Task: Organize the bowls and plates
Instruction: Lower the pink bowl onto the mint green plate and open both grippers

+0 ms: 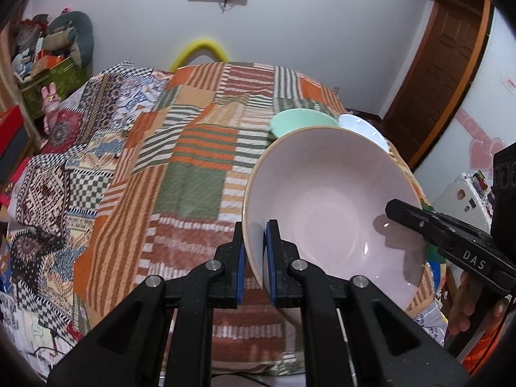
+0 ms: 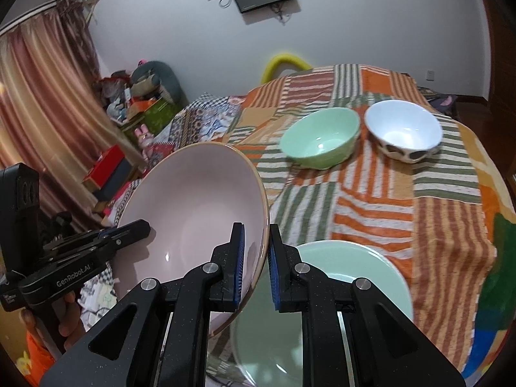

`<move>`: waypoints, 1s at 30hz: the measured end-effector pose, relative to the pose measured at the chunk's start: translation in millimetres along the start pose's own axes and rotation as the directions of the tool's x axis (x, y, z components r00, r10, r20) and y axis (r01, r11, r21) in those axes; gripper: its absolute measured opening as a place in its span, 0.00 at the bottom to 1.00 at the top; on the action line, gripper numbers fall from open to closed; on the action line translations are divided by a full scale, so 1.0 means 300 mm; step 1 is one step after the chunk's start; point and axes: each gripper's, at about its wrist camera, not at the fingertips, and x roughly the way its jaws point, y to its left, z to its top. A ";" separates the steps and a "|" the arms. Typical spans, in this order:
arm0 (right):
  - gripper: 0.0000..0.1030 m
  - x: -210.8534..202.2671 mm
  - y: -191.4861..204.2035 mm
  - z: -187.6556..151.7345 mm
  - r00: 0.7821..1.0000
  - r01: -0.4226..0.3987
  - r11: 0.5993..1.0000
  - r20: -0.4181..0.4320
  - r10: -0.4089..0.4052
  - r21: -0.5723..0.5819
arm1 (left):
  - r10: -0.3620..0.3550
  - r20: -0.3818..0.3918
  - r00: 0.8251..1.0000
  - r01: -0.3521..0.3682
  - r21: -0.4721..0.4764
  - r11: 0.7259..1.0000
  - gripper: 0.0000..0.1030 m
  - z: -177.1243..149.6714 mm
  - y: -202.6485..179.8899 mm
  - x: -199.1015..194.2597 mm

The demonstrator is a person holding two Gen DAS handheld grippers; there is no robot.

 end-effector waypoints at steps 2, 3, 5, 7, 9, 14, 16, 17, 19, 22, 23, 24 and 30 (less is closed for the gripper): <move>0.12 0.019 0.025 -0.004 1.000 -0.007 1.000 -0.012 0.007 -0.014 | 0.006 -0.005 1.000 -0.006 -0.015 1.000 0.10 -0.011 0.030 0.002; 0.12 0.021 0.031 -0.009 1.000 -0.010 1.000 -0.016 0.010 -0.019 | 0.010 -0.010 1.000 -0.010 -0.023 1.000 0.10 -0.020 0.046 0.003; 0.12 0.038 0.045 -0.013 0.999 -0.014 0.999 -0.029 0.013 -0.029 | 0.014 -0.018 1.000 -0.015 -0.033 0.999 0.11 -0.030 0.069 0.007; 0.12 0.060 0.065 -0.020 0.999 -0.015 0.999 -0.046 0.013 -0.043 | 0.022 -0.028 0.999 -0.023 -0.044 0.999 0.11 -0.044 0.094 0.013; 0.12 0.077 0.079 -0.027 0.998 -0.016 0.999 -0.061 0.013 -0.051 | 0.027 -0.035 0.999 -0.029 -0.051 0.998 0.11 -0.054 0.110 0.022; 0.12 0.118 0.103 -0.050 0.995 -0.019 0.998 -0.097 0.014 -0.055 | 0.036 -0.058 0.998 -0.040 -0.075 0.996 0.11 -0.082 0.153 0.050; 0.12 0.134 0.108 -0.054 0.994 -0.019 0.998 -0.113 0.013 -0.055 | 0.033 -0.071 0.997 -0.040 -0.091 0.995 0.11 -0.093 0.173 0.067; 0.12 0.142 0.113 -0.056 0.993 -0.019 0.998 -0.121 0.012 -0.056 | 0.033 -0.075 0.997 -0.040 -0.098 0.994 0.11 -0.098 0.180 0.072; 0.12 0.158 0.122 -0.062 0.991 -0.018 0.998 -0.135 0.010 -0.058 | 0.032 -0.087 0.996 -0.041 -0.113 0.993 0.11 -0.108 0.198 0.086; 0.12 0.185 0.134 -0.074 0.987 -0.016 0.998 -0.158 0.005 -0.064 | 0.032 -0.103 0.994 -0.045 -0.130 0.990 0.11 -0.120 0.220 0.107; 0.12 0.190 0.136 -0.074 0.987 -0.015 0.998 -0.163 0.004 -0.065 | 0.032 -0.109 0.994 -0.047 -0.135 0.990 0.11 -0.126 0.227 0.113; 0.12 0.200 0.137 -0.078 0.985 -0.015 0.998 -0.171 0.004 -0.065 | 0.033 -0.117 0.993 -0.049 -0.140 0.989 0.11 -0.132 0.234 0.121; 0.12 0.246 0.135 -0.098 0.977 -0.019 0.998 -0.213 0.006 -0.061 | 0.035 -0.149 0.988 -0.060 -0.165 0.984 0.11 -0.158 0.269 0.161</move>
